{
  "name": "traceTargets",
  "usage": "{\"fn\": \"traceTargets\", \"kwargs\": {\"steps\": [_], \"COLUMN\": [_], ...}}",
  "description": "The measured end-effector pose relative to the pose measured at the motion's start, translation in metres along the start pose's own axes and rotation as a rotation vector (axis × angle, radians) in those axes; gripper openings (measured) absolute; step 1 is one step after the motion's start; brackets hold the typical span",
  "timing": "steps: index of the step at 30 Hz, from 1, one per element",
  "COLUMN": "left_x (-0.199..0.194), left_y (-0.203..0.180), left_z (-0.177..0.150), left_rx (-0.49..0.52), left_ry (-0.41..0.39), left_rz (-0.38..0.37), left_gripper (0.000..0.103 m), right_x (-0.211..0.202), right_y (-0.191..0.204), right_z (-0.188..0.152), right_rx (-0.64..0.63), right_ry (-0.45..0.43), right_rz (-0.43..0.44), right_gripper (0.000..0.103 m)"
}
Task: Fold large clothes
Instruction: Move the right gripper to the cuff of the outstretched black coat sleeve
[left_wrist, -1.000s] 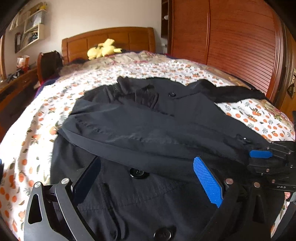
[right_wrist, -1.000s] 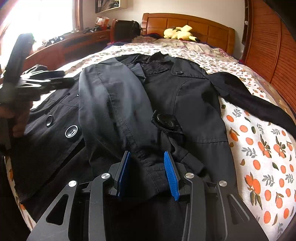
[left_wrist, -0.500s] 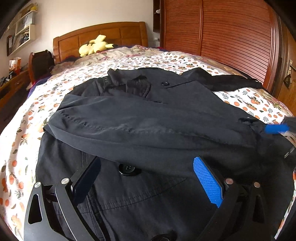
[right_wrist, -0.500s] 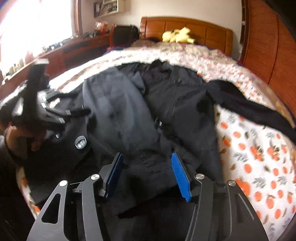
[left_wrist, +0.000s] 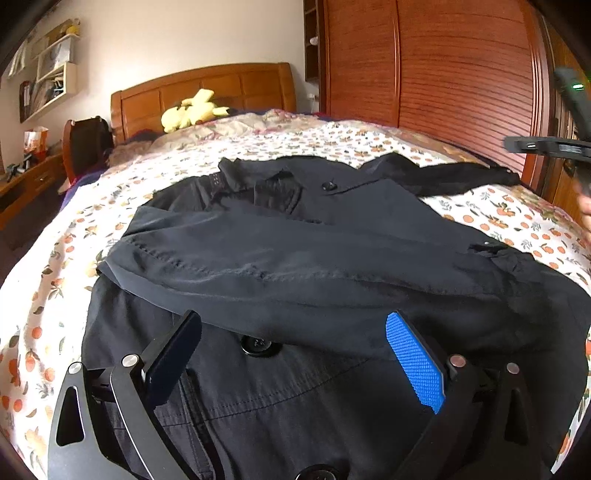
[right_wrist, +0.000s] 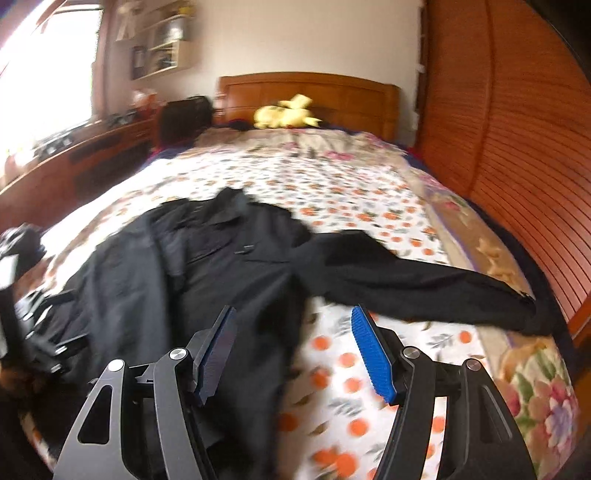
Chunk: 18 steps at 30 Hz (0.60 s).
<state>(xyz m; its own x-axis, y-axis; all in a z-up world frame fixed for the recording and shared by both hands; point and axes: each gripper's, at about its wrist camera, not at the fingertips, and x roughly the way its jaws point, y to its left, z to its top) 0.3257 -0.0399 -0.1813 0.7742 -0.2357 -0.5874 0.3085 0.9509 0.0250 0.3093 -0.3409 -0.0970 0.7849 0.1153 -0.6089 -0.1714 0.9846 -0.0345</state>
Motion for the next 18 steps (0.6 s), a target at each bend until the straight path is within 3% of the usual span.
{"fn": "traceTargets", "kwargs": {"steps": [9,18], "left_x": [-0.008,-0.011], "left_y": [0.004,0.002], "left_z": [0.0,0.0], "left_rx": [-0.019,-0.009], "left_ry": [-0.034,-0.048], "left_rz": [-0.001,0.0], "left_gripper": [0.101,0.101], "right_x": [0.079,0.117], "right_y": [-0.088,-0.146], "right_z": [0.0,-0.016], "right_rx": [0.226,0.446], "right_ry": [0.124,0.183], "right_rz": [-0.1,-0.135], "right_gripper": [0.062,0.062]}}
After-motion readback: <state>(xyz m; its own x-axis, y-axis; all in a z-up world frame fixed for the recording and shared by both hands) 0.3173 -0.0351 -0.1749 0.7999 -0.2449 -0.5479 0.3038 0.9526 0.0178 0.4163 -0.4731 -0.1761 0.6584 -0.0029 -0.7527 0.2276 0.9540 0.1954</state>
